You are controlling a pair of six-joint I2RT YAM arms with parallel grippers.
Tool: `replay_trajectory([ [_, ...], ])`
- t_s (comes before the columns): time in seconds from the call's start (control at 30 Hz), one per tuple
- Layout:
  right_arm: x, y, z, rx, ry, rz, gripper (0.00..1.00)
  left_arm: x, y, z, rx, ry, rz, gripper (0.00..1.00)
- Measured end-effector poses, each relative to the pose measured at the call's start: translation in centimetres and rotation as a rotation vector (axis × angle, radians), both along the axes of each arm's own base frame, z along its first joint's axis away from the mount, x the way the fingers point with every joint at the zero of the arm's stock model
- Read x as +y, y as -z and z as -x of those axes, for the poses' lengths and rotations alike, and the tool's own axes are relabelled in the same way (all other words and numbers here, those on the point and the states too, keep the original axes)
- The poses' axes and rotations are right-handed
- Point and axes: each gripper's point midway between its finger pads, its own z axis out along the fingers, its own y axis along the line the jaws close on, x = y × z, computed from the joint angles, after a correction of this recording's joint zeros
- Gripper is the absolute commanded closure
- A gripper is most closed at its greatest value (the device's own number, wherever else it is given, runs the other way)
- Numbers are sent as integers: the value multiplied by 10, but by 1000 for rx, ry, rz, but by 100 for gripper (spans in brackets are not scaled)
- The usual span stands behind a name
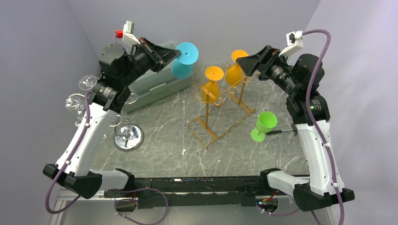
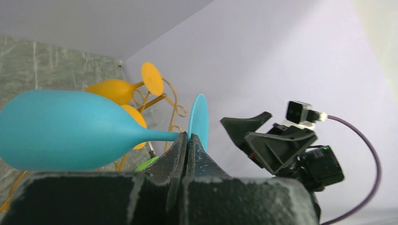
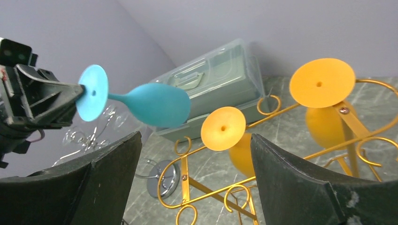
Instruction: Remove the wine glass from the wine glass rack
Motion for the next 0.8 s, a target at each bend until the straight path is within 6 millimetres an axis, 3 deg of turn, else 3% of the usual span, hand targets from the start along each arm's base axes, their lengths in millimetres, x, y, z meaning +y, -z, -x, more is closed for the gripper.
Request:
replay_trajectory([
  [0.2, 23, 0, 4, -15, -100, -20, 11, 7, -35, 23, -74, 19, 29, 100],
  [0.8, 77, 9, 23, -64, -416, -140, 4, 2, -92, 82, -129, 240, 256, 100],
])
